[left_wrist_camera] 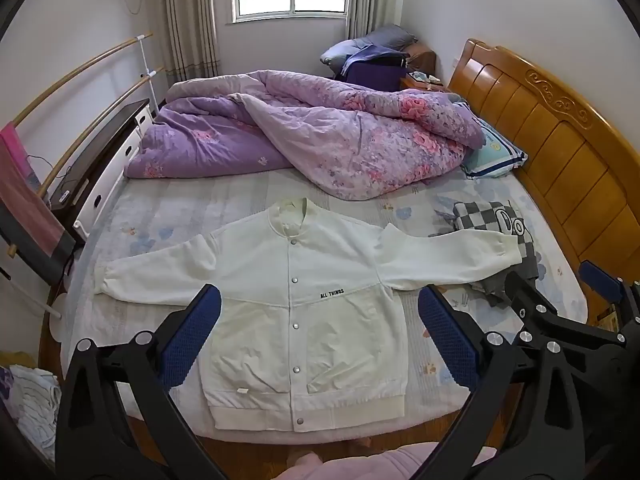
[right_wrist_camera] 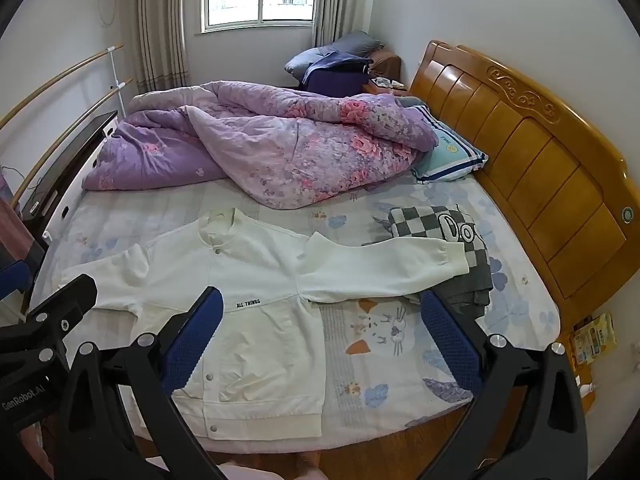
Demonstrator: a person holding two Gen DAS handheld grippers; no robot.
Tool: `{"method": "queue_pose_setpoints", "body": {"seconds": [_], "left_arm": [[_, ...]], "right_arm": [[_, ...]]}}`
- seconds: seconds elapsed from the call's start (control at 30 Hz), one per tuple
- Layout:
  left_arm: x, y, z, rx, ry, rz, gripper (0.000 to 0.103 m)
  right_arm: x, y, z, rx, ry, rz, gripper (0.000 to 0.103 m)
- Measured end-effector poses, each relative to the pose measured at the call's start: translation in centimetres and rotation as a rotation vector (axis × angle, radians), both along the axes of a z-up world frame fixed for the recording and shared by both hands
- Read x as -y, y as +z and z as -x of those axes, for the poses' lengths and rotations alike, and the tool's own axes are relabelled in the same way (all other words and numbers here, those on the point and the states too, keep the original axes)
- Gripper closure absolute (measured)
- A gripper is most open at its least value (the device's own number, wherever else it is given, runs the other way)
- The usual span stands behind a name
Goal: Fold large clothes
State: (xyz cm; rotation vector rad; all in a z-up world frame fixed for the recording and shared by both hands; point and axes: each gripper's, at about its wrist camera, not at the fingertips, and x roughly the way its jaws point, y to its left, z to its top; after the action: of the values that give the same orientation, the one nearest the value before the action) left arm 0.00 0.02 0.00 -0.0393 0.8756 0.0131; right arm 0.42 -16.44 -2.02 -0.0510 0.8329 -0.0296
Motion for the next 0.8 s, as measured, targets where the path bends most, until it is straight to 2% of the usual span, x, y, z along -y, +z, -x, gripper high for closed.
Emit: {"method": "queue_pose_setpoints", "body": {"seconds": [0.8], "left_arm": [[0.02, 0.01, 0.01, -0.001, 0.001, -0.010, 0.005]], "right_arm": [[0.24, -0.20, 0.45, -0.008, 0.000, -0.002, 0.007]]}}
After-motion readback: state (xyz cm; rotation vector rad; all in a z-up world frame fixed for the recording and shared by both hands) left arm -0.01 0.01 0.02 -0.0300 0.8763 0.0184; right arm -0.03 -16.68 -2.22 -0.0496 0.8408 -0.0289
